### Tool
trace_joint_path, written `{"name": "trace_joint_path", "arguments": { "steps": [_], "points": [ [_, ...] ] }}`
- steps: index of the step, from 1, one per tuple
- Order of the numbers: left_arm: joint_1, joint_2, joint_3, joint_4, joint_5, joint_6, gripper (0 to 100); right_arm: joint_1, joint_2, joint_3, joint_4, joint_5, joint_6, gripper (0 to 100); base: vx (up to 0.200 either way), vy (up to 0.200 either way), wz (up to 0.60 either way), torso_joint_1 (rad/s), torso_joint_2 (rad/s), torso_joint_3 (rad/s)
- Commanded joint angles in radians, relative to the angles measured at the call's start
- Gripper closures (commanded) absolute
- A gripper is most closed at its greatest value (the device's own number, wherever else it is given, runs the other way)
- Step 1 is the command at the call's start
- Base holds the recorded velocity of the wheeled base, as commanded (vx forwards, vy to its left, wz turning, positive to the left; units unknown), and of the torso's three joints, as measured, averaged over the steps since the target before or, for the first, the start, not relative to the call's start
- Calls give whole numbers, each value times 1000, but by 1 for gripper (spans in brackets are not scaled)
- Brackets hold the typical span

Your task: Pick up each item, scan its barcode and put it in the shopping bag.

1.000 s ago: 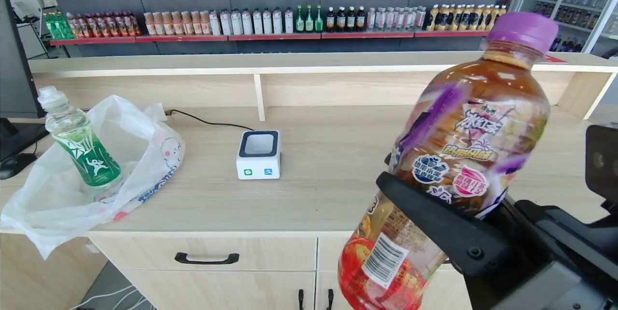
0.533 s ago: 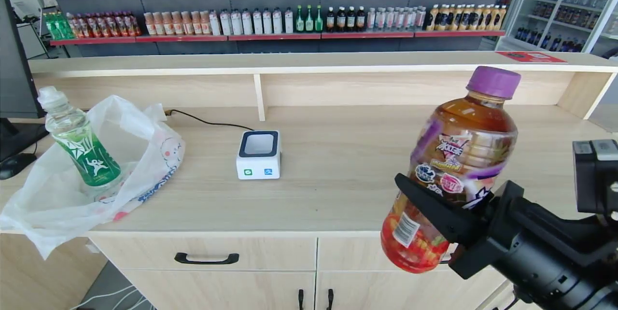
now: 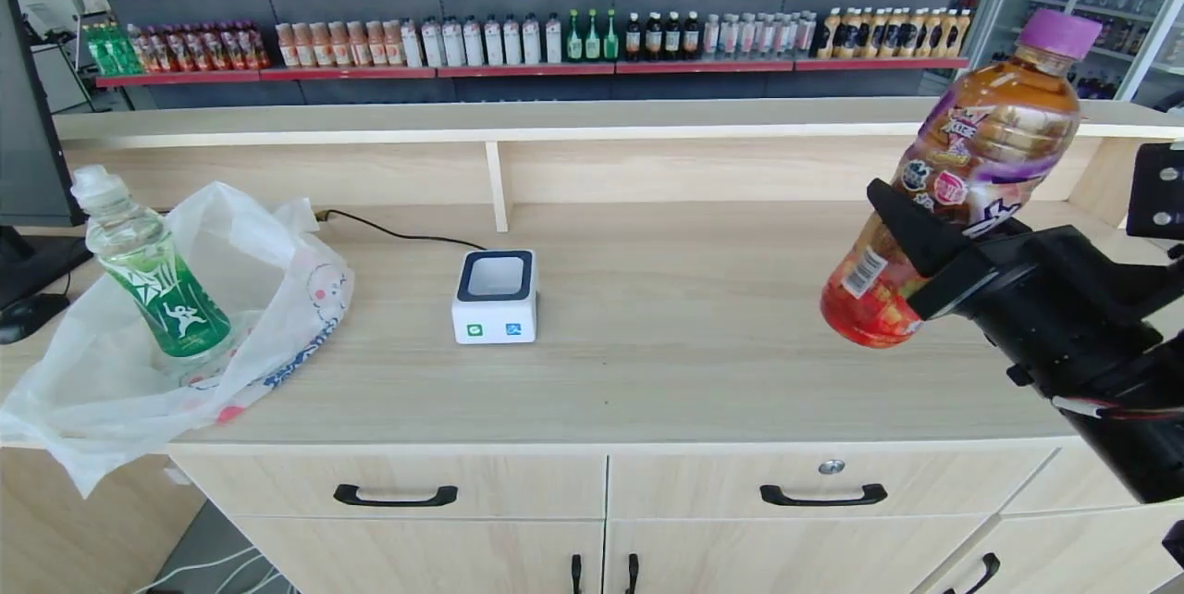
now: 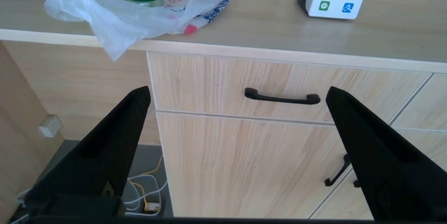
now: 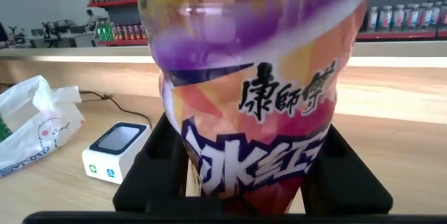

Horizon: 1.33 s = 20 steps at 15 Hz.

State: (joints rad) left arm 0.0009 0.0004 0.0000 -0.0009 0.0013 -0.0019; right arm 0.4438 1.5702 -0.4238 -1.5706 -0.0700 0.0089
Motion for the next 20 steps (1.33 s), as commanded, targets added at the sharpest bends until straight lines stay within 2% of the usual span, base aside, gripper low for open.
{"name": "trace_joint_path", "arguments": {
  "steps": [1,4,6,9,20],
  "points": [
    [1,0,0,-1,0,-3,0,-34,22,-23,0,1,6,100,0,0,0,0,0,0],
    [1,1,0,-1,0,-6,0,-39,34,-27,0,1,22,100,-133,0,0,5,3,2],
    [1,1,0,-1,0,-10,0,-73,51,-46,0,1,34,100,-200,0,0,17,5,-2],
    [1,1,0,-4,2,-16,0,-85,53,-43,0,1,40,100,0,0,0,0,0,0],
    [1,1,0,-5,3,-27,0,-85,97,-101,0,1,42,100,0,200,0,10,1,1]
  ]
}}
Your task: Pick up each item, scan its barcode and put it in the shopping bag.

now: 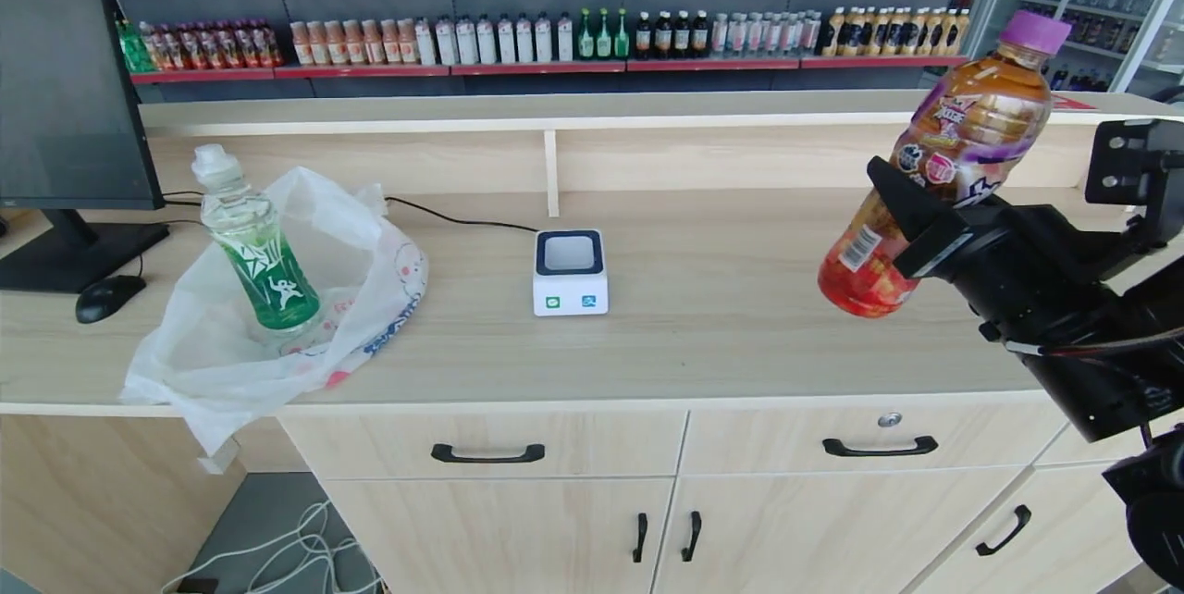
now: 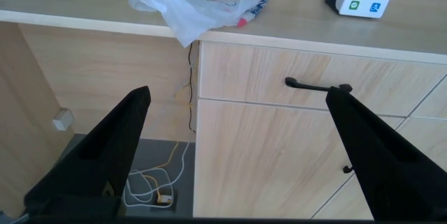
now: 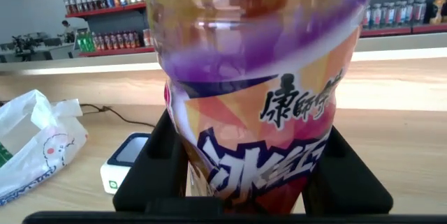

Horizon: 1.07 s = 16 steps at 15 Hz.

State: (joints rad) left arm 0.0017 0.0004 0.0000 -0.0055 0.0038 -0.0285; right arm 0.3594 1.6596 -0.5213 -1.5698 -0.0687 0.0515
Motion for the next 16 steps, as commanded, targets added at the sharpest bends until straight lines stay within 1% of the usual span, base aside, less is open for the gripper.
{"name": "trace_joint_path", "arguments": {
  "steps": [1,12,16],
  "points": [
    [0,1,0,-1,1,-1,0,0,6,-2,-1,0,1,100,0,200,0,7,2,2],
    [0,1,0,-1,1,2,0,1,-9,12,-1,0,-1,100,0,200,0,0,1,4],
    [0,1,0,1,1,2,0,3,-21,23,-1,0,-1,100,0,0,0,0,0,0]
  ]
}}
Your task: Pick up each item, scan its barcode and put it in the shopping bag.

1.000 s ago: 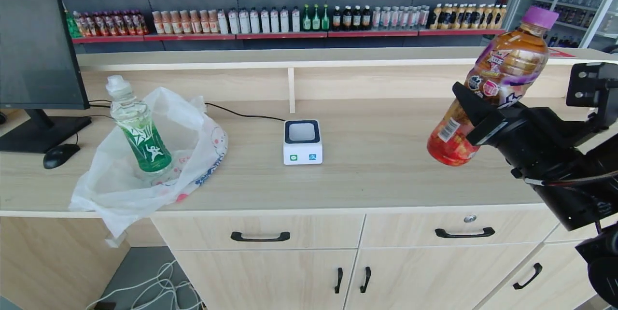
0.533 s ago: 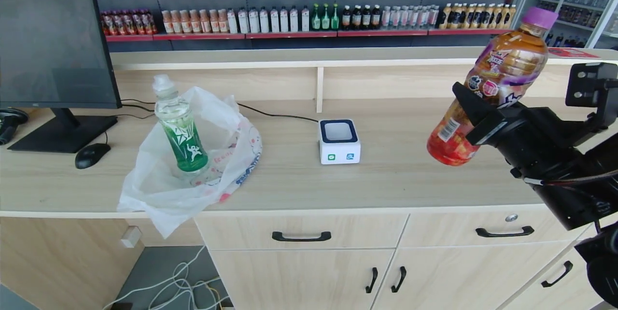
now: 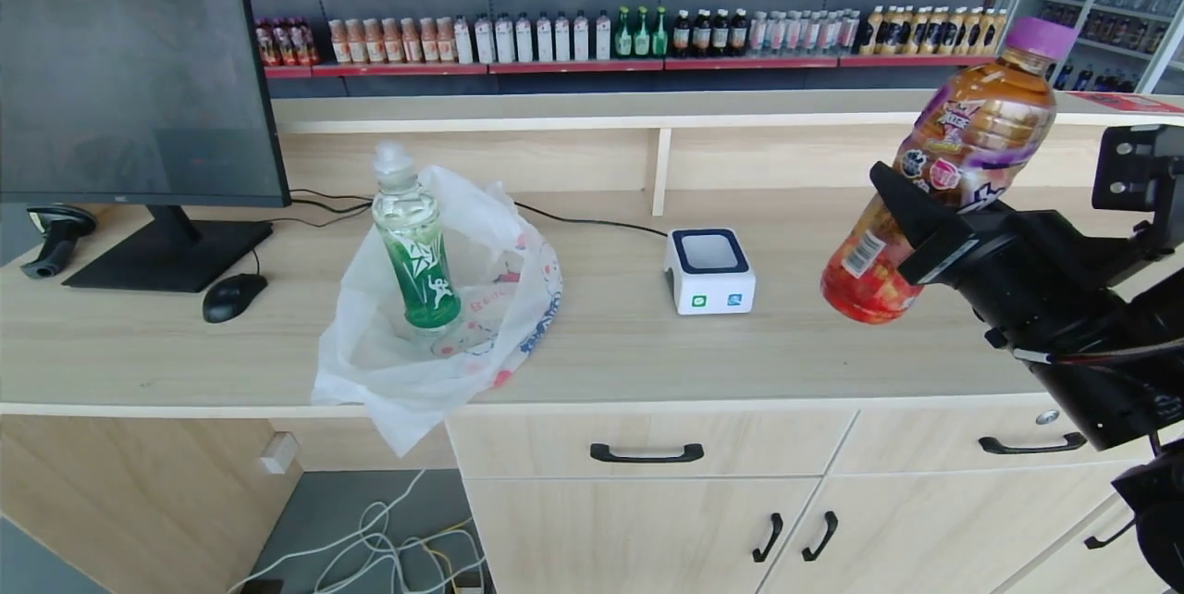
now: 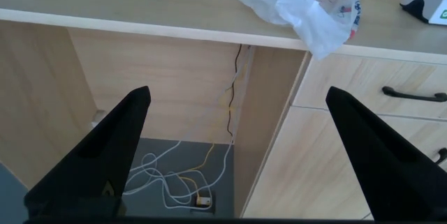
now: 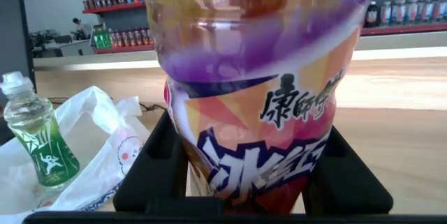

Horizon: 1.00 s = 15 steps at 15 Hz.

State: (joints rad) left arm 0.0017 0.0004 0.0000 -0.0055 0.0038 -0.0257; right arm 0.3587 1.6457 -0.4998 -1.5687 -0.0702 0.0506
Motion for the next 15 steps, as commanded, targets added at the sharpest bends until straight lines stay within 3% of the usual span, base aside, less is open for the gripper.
{"name": "trace_joint_path", "arguments": {
  "steps": [1,5,8,12,15],
  "points": [
    [0,1,0,1,1,1,0,5,-11,6,-2,1,0,100,200,0,0,2,2,7],
    [0,0,0,-1,1,0,0,11,-17,20,-2,1,0,100,200,0,0,-7,-1,2],
    [0,1,0,-1,1,0,0,11,9,-3,-2,1,0,100,0,0,0,0,0,0],
    [0,1,0,-1,1,0,0,-20,147,-144,-2,15,-2,100,0,0,0,0,0,0],
    [0,0,0,-1,1,0,0,-53,229,-204,-2,138,-58,100,0,0,0,0,0,0]
  ]
}}
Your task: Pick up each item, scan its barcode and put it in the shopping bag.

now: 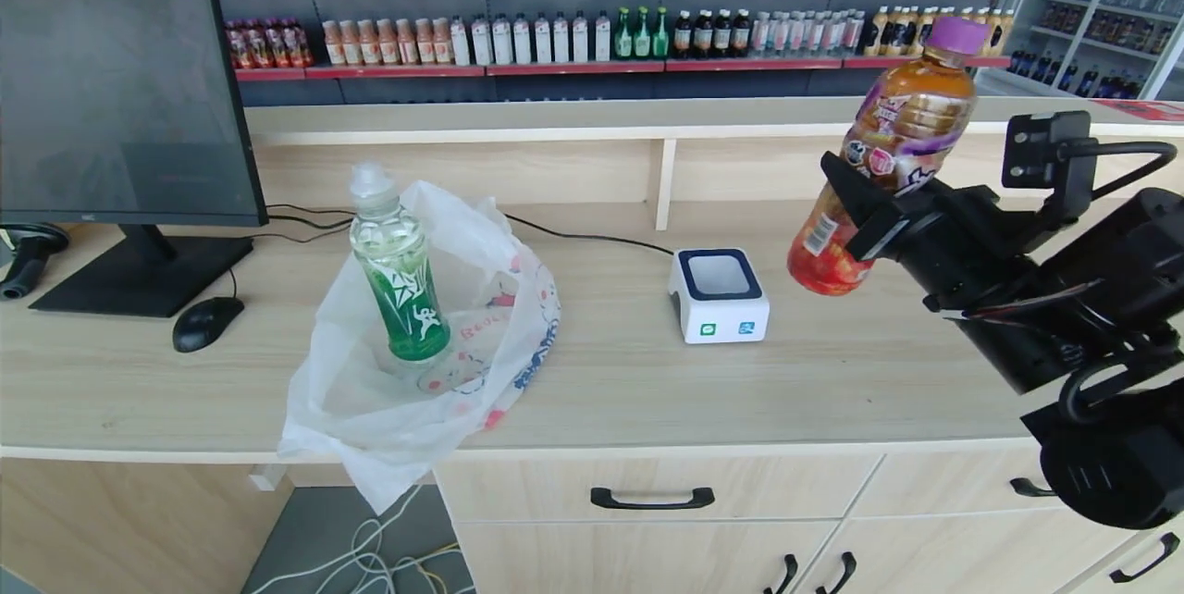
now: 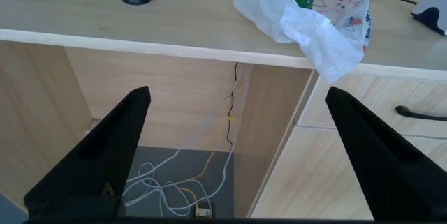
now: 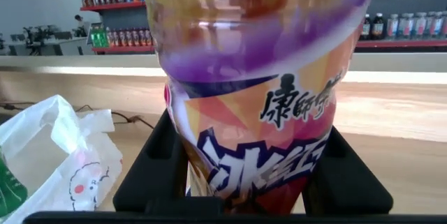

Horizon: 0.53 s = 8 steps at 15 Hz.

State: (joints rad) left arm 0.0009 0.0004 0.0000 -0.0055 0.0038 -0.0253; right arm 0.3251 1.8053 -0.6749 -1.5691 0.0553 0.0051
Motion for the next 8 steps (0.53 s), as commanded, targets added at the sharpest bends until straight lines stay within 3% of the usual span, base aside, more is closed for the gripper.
{"name": "trace_joint_path", "arguments": {
  "steps": [1,4,8],
  "points": [
    [1,1,0,-1,1,-1,0,-35,86,-54,-2,75,-37,100,0,0,0,0,0,0],
    [1,1,0,-1,1,1,0,-46,144,-153,-2,179,-43,100,0,0,0,0,0,0],
    [1,1,0,-1,1,1,0,-52,220,-284,-2,457,-132,100,0,0,0,0,0,0]
  ]
}}
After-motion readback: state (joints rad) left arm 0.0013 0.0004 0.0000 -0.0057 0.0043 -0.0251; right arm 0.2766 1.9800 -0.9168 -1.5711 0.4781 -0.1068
